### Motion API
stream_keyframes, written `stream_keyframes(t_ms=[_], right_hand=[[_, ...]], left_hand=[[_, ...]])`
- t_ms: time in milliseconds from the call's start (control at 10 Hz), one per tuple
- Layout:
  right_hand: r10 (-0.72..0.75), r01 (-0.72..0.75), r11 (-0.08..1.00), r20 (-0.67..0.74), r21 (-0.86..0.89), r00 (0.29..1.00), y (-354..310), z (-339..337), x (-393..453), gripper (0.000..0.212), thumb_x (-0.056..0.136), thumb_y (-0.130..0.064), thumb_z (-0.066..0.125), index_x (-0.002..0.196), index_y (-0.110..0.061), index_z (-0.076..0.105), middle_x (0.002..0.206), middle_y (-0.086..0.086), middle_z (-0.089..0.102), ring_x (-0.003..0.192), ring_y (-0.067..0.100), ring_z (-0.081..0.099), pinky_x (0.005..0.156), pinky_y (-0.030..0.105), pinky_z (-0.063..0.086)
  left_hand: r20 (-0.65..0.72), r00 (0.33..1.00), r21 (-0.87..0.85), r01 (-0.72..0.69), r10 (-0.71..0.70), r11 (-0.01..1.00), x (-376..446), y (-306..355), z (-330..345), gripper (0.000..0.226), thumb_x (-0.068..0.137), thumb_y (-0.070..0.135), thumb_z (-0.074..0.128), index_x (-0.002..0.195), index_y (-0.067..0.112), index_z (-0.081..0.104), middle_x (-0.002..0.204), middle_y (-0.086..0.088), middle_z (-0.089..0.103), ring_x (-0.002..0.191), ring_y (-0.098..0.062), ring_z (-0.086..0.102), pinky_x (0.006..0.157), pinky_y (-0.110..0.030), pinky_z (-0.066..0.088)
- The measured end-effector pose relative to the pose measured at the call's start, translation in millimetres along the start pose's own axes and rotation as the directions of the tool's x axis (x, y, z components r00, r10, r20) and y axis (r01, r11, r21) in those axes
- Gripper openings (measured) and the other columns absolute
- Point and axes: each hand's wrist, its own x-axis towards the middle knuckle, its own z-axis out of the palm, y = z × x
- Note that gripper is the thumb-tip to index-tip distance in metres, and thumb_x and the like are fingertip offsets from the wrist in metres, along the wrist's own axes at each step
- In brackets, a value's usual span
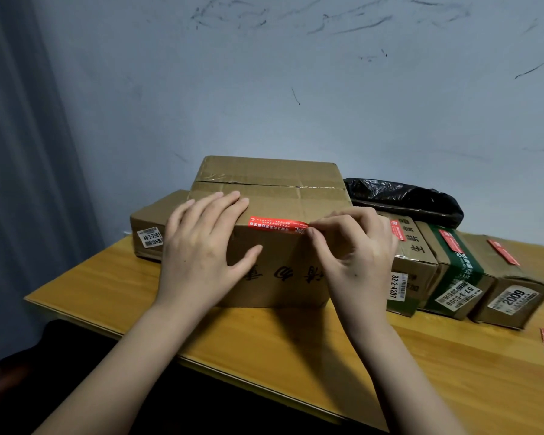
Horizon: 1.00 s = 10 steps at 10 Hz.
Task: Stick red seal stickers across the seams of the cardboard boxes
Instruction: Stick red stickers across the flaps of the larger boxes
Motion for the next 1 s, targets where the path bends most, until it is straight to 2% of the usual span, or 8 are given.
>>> stream_keyframes(t_ms=[100, 400, 1000], right_hand=[[0.001, -0.001, 1.000, -0.005, -0.005, 1.000, -0.3, 0.4, -0.3, 0.010, 0.082, -0.031, 0.070, 0.084, -0.021, 0.069, 0.095, -0.004, 0.058, 0.095, 0.017, 0.051, 0.086, 0.029, 0.028], [-0.114, 0.102, 0.989, -0.109, -0.109, 0.987, -1.7, 5.8, -4.1, 0.009, 0.083, -0.025, 0.070, 0.081, -0.015, 0.069, 0.091, 0.001, 0.062, 0.090, 0.022, 0.053, 0.081, 0.038, 0.035], [-0.063, 0.042, 0.988, -0.143, -0.146, 0.988, -8.9, 9.7, -8.2, 0.012, 0.083, -0.025, 0.068, 0.078, -0.014, 0.066, 0.086, 0.005, 0.059, 0.085, 0.023, 0.048, 0.072, 0.036, 0.034]], left_hand=[[0.010, 1.000, 0.001, 0.004, -0.004, 1.000, -0.3, 0.2, 0.3, 0.061, 0.082, 0.051, 0.059, 0.132, 0.017, 0.055, 0.136, 0.000, 0.054, 0.128, -0.020, 0.046, 0.110, -0.040, 0.026], [0.020, 1.000, 0.002, 0.012, -0.012, 1.000, 0.0, -0.1, -0.7, 0.061, 0.082, 0.051, 0.058, 0.132, 0.017, 0.054, 0.137, 0.000, 0.054, 0.129, -0.020, 0.046, 0.110, -0.041, 0.026], [0.045, 0.999, -0.002, 0.011, -0.011, 1.000, 2.4, 0.3, -0.3, 0.061, 0.083, 0.052, 0.058, 0.133, 0.017, 0.054, 0.137, 0.000, 0.054, 0.129, -0.020, 0.046, 0.110, -0.040, 0.026]])
